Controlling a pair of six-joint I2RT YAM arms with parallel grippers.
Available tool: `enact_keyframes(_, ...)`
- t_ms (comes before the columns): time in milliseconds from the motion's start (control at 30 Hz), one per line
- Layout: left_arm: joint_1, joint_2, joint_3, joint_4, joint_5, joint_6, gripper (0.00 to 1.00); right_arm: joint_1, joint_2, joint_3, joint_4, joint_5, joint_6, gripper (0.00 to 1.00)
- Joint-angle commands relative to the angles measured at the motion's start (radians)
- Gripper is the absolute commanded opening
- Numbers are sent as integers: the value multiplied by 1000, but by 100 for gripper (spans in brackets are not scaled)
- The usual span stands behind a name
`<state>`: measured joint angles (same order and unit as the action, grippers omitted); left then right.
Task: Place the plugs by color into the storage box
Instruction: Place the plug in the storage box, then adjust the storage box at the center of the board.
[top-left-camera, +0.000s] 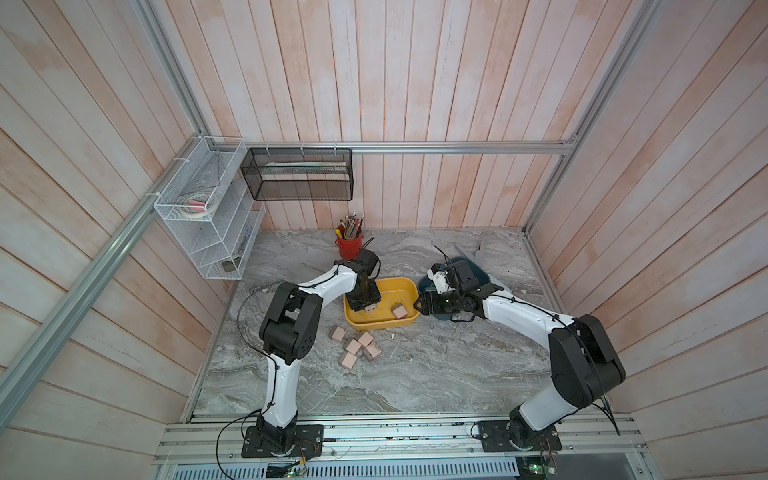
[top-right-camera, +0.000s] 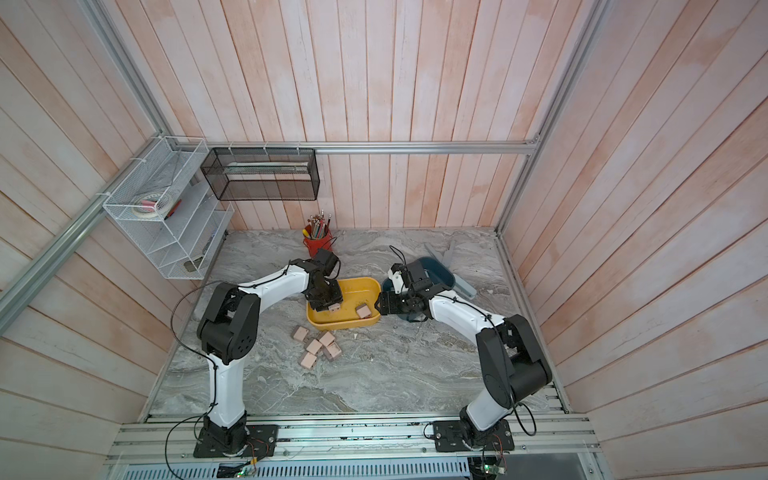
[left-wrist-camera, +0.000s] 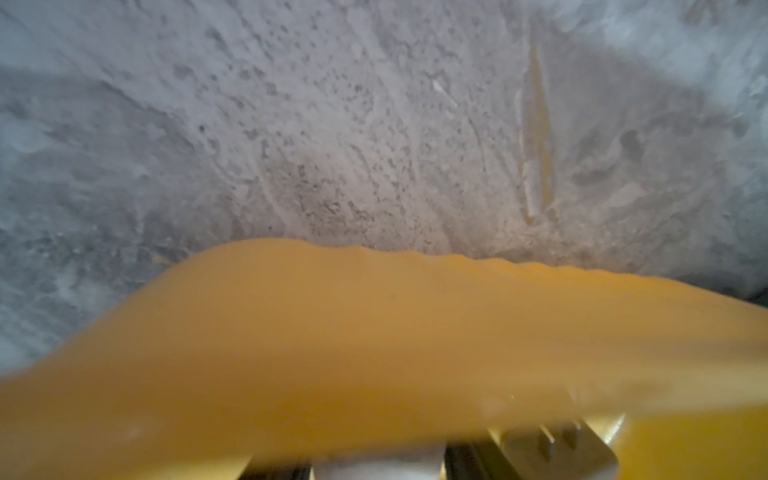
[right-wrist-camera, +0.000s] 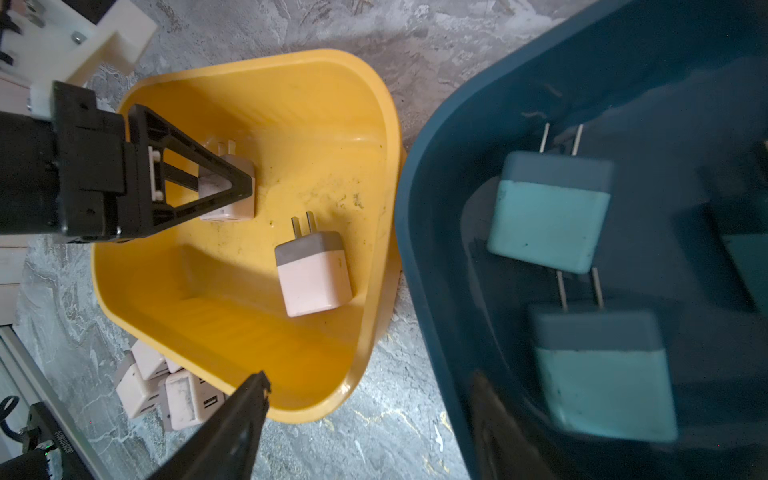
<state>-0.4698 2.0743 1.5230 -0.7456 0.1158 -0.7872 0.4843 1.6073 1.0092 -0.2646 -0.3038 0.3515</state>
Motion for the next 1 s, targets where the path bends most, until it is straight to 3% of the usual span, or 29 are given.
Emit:
enact_keyframes(0,-7,41,23,-45,-8,8,52,2,-14,10,-5,7,13,78)
enact_keyframes(267,-17,-9,77,-110,-47,32,65,2,-51,-24,35,16,40,78)
enact_keyframes(433,-12,-75,256,-176,-100,26,74,2,-58,-35,53,18,53,78)
enact_keyframes(600,22,-114,407,-345,-171,8,74,5,-58,-43,63,14,58,79)
enact_keyframes(700,65,-210,294,-366,-173,-33,74,8,-61,-54,71,10,61,79)
enact_keyframes(967,156,-519,-172,-310,-131,-90,72,17,-59,-77,86,-5,66,79)
